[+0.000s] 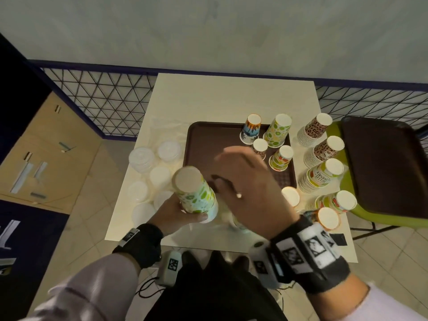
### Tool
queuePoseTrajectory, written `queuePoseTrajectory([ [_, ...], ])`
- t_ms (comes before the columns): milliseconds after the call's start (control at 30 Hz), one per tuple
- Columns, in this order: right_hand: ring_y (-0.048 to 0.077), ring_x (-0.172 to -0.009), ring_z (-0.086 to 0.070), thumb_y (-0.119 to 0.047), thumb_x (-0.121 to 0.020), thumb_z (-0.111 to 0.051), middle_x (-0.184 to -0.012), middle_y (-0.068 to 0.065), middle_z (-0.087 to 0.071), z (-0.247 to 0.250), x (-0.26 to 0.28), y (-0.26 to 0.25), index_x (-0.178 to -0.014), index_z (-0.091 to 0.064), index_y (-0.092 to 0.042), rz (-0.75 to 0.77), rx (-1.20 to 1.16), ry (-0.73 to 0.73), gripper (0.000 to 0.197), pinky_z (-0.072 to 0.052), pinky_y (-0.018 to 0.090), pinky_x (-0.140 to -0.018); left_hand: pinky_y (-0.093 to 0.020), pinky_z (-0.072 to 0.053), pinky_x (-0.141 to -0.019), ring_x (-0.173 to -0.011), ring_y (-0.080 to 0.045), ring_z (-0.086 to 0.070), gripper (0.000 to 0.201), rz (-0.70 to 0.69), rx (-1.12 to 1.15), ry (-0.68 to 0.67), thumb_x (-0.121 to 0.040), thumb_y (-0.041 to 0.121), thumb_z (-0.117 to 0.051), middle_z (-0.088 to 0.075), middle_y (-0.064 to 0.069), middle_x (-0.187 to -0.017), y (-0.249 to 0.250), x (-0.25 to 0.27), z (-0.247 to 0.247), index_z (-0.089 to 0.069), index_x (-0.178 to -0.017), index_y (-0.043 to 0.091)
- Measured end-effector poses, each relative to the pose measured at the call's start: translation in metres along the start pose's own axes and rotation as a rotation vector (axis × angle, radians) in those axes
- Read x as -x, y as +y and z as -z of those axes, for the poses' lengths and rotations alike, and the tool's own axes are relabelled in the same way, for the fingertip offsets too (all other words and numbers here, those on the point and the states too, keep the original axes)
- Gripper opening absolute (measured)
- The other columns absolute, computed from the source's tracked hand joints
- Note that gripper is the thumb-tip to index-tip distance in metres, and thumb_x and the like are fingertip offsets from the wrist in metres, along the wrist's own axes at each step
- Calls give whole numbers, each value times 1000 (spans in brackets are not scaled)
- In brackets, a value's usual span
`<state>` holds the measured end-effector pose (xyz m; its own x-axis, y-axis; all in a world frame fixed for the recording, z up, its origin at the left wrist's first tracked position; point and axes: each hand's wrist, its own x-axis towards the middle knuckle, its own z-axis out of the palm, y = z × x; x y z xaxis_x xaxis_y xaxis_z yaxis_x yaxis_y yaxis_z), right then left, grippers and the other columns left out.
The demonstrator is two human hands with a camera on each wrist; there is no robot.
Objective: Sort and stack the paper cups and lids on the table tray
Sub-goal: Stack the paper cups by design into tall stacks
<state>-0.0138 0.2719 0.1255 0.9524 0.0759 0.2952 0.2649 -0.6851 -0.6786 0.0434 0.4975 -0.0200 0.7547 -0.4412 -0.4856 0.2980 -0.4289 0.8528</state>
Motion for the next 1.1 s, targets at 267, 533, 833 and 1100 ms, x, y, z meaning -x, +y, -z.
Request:
queuePoseTrajectory([
  [267,18,-126,-51,-18,-91,-69,-136,-5,-51,21,83,46,-136,-51,-18,-279,14,116,48,-48,47,-102,-16,-53,-92,-111,2,-69,75,-31,79,5,-59,43,-97,-74,25,-117,20,11,3,-62,-125,32],
  [533,6,-140,-36,-33,-82,-79,-149,-12,-40,-33,99,68,-155,-30,-19,-516,-13,-20,89,-26,16,-112,-16,-57,-87,-112,0,-69,71,-33,150,32,-63,31,-90,-75,22,-116,25,14,4,-61,-128,29],
  [833,-9,-98,-61,-32,-75,-86,-105,-21,-63,-81,104,91,-111,-39,-61,-717,-196,153,66,-43,3,-74,-23,-58,-86,-107,-1,-71,63,-34,115,19,-68,34,-87,-75,21,-117,29,10,10,-63,-126,31],
  [1100,2,-92,-64,-47,-64,-87,-100,-13,-65,-113,116,125,-112,-52,-34,-826,-210,88,61,-54,23,-81,-25,-59,-81,-108,-4,-71,74,-9,128,16,-59,51,-88,-75,14,-120,23,7,11,-64,-127,31],
])
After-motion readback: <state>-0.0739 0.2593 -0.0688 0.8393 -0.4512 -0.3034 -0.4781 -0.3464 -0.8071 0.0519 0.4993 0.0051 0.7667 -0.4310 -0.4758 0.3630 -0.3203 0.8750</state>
